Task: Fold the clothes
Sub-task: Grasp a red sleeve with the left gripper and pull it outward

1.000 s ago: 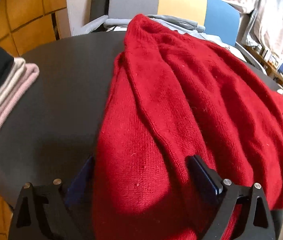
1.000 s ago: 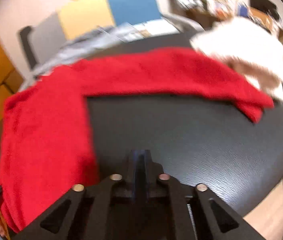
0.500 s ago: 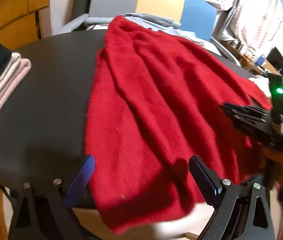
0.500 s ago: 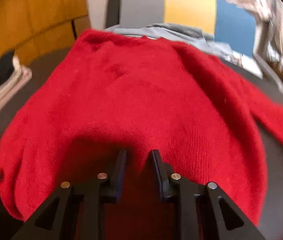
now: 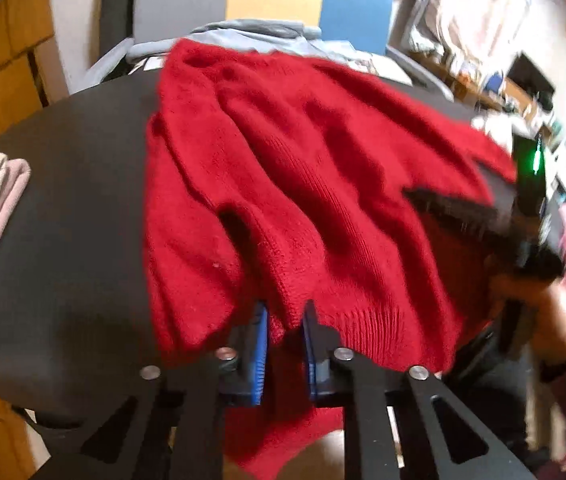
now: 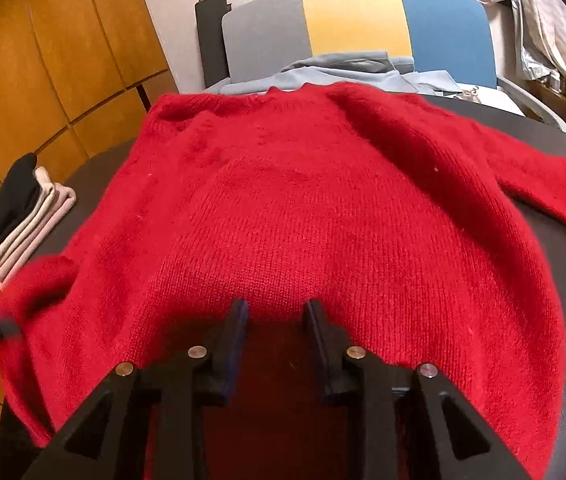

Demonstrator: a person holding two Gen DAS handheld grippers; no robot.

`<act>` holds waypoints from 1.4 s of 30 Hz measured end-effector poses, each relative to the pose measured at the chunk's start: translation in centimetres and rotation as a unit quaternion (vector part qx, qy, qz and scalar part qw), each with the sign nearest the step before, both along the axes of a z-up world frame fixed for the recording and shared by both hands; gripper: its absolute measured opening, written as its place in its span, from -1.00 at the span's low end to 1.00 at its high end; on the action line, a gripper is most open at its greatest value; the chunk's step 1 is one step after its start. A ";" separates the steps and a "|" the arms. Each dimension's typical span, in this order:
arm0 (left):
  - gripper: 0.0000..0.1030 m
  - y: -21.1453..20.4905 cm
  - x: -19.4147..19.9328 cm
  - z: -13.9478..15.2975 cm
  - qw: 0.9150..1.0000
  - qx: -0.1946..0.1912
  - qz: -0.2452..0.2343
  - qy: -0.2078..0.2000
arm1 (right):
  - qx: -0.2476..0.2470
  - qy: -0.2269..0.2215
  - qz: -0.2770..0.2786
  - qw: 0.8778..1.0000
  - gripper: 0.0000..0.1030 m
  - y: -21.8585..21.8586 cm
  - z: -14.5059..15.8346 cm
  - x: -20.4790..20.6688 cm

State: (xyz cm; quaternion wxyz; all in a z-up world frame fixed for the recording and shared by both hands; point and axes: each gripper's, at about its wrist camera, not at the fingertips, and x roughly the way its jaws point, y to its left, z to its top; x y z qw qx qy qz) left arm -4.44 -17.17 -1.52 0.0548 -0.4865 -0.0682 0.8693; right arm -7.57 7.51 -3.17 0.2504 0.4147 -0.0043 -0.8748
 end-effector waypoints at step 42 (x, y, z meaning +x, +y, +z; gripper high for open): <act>0.81 -13.7 1.7 4.1 0.970 -0.012 0.230 0.078 | -0.095 -0.005 -0.154 0.984 -0.25 16.2 6.1 2.5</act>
